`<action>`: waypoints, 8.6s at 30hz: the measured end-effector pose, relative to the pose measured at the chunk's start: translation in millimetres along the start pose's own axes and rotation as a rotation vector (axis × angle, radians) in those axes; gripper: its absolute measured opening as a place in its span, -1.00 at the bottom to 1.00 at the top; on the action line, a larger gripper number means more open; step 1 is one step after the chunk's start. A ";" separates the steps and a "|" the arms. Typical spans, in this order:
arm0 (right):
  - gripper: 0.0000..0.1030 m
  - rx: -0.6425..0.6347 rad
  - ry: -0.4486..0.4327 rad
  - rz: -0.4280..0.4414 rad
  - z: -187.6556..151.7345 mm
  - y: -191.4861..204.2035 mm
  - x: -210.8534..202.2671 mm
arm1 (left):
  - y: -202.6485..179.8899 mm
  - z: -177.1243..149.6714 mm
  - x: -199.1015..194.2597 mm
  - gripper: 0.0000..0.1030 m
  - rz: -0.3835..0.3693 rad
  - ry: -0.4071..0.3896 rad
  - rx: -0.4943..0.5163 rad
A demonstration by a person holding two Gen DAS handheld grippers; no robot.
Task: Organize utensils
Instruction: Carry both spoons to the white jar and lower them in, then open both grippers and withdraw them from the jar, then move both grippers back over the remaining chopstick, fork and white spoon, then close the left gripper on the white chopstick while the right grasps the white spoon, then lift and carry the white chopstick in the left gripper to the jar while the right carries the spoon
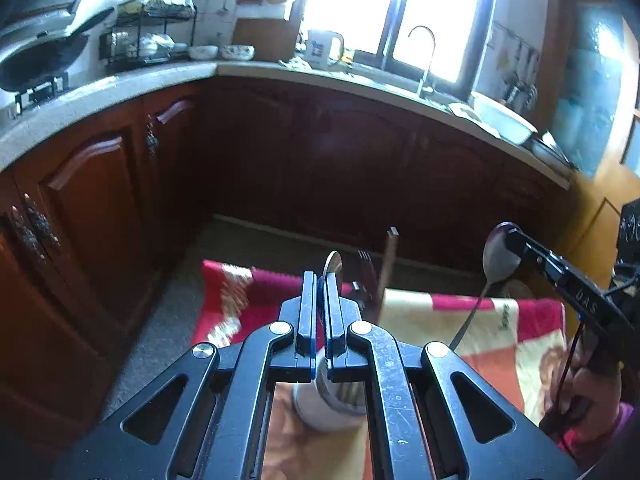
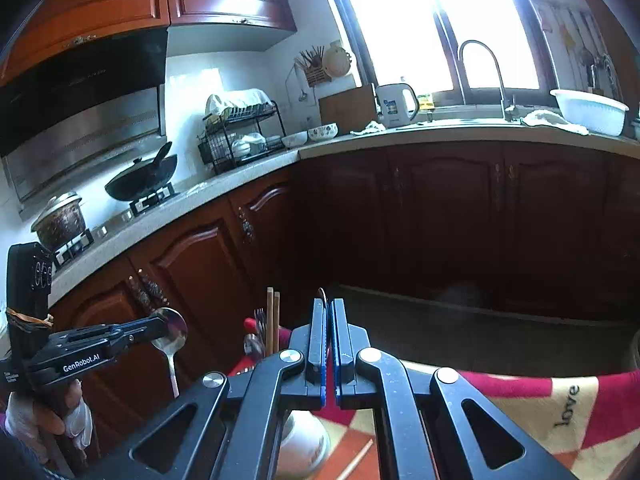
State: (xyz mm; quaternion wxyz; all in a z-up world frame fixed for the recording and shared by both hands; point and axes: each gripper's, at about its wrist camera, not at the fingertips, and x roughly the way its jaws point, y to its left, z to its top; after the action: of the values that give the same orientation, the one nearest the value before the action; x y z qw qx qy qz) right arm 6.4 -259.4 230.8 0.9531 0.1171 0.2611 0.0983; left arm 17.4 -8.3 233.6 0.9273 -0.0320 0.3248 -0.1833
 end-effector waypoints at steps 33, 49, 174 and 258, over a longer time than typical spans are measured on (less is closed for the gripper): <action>-0.64 -0.045 0.217 0.089 -62.1 13.1 62.6 | -18.3 -53.3 75.4 -0.95 0.136 0.051 0.088; -0.54 -0.010 0.211 0.086 -71.0 0.7 28.7 | -17.9 -61.7 48.6 -0.17 0.117 0.047 0.022; -0.24 0.361 0.463 0.137 -200.0 -108.9 -37.9 | -90.0 -229.2 53.6 0.13 -0.039 0.485 0.021; -0.97 0.179 0.356 0.015 -180.5 -107.3 -89.5 | -83.6 -207.1 25.9 -0.89 -0.098 0.420 0.067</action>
State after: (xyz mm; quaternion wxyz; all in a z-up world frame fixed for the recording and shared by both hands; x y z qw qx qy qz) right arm -149.6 -352.9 93.0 0.8770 0.1838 0.4323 0.1009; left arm -117.8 -83.1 70.3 0.8297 0.0221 0.5028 -0.2416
